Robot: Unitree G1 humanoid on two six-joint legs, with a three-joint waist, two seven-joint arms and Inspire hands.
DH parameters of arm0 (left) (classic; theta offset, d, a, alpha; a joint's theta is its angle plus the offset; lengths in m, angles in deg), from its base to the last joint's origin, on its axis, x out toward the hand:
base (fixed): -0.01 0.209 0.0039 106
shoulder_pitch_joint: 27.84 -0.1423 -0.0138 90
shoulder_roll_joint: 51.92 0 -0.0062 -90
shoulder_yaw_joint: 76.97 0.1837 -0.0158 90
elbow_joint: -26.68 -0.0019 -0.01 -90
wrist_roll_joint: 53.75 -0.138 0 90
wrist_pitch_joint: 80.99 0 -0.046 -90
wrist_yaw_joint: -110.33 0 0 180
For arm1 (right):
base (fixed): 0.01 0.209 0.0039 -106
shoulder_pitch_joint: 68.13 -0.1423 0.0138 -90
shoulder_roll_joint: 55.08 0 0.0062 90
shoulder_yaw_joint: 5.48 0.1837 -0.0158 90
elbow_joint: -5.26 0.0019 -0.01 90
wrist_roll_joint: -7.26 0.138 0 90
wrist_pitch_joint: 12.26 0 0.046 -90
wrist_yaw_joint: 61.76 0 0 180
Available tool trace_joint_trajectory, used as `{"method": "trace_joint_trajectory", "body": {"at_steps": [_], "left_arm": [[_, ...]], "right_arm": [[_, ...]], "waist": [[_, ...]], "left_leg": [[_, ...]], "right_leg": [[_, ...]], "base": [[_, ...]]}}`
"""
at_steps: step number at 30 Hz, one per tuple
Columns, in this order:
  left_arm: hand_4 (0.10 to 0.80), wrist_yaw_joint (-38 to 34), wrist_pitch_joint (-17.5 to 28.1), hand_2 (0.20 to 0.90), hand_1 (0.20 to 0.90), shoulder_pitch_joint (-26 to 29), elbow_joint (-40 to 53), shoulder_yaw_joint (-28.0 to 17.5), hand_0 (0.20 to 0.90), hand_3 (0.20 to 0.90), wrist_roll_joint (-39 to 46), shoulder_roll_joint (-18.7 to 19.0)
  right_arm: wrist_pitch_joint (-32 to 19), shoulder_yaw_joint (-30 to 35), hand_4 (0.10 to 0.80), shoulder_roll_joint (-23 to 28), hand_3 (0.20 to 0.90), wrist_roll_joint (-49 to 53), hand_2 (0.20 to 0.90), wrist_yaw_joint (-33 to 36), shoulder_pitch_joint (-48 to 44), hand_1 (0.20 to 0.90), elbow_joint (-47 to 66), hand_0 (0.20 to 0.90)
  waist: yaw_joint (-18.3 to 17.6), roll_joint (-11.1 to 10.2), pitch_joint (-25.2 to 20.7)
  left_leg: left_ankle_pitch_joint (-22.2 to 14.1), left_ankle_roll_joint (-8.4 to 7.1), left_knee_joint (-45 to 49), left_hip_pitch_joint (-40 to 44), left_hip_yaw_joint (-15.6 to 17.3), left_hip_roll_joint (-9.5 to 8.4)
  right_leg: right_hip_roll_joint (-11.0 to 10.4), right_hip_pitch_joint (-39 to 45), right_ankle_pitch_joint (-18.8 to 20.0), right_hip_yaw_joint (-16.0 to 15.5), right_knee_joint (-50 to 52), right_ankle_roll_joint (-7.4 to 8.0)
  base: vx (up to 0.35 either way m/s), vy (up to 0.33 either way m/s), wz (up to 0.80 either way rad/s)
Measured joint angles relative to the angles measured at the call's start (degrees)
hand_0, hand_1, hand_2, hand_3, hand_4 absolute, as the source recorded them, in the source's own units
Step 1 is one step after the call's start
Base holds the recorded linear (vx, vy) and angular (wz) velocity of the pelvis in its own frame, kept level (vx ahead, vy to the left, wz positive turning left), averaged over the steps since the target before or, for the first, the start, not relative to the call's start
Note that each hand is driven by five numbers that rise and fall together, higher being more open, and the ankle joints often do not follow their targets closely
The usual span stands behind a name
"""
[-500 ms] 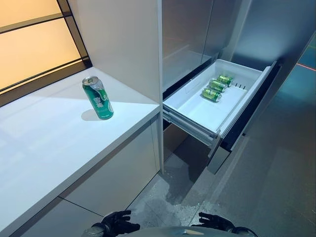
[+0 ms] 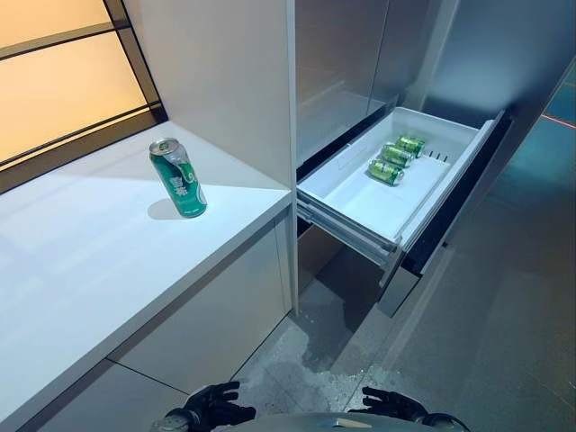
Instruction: Put drinks into fridge and close the fridge
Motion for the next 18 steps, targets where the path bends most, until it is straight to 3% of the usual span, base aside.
{"method": "trace_joint_trajectory", "body": {"at_steps": [4,7,12,18], "left_arm": [[0.8,4.8,3.5,0.9,0.9,-0.2,1.3,1.0,0.9,0.9,2.6,0.3],[0.8,12.8,3.9,0.9,0.9,-0.1,6.5,4.0,0.9,0.9,4.4,1.1],[0.8,27.7,-4.7,0.9,0.9,1.9,23.1,7.9,0.9,0.9,9.2,3.7],[0.8,37.7,-18.6,0.9,0.9,5.4,46.4,6.2,0.9,0.9,24.8,10.4]], "right_arm": [[0.5,0.0,0.8,0.0,0.9,0.0,0.9,0.0,-0.4,0.9,0.0,0.9],[1.0,0.0,0.8,0.2,0.9,0.0,0.9,-0.1,-0.8,0.9,0.2,0.9],[2.5,-0.7,0.8,1.3,0.9,-1.2,0.9,-0.9,-1.6,0.9,2.0,0.9],[2.4,-1.1,0.8,1.6,0.9,-1.0,0.9,-1.1,-1.4,0.9,2.9,0.9]], "waist": [[0.1,0.1,0.2],[0.0,0.6,0.7],[-0.1,1.5,1.6],[-1.0,2.0,1.8]], "left_leg": [[0.0,0.0,0.0,-0.3,0.1,0.0],[0.0,0.01,0.0,-0.5,0.2,0.0],[0.0,0.04,0.0,-0.6,1.0,0.1],[0.0,0.06,0.0,-0.6,1.3,0.23]], "right_leg": [[0.0,-0.4,0.0,0.1,0.1,0.0],[0.0,-0.7,0.0,0.3,0.3,0.0],[0.0,-1.4,0.0,1.1,0.9,0.02],[0.1,-1.4,0.1,1.4,0.8,0.16]], "base": [[-0.008,0.003,0.0],[-0.025,0.033,-0.03],[-0.014,0.031,-0.09],[-0.007,0.009,-0.01]]}}
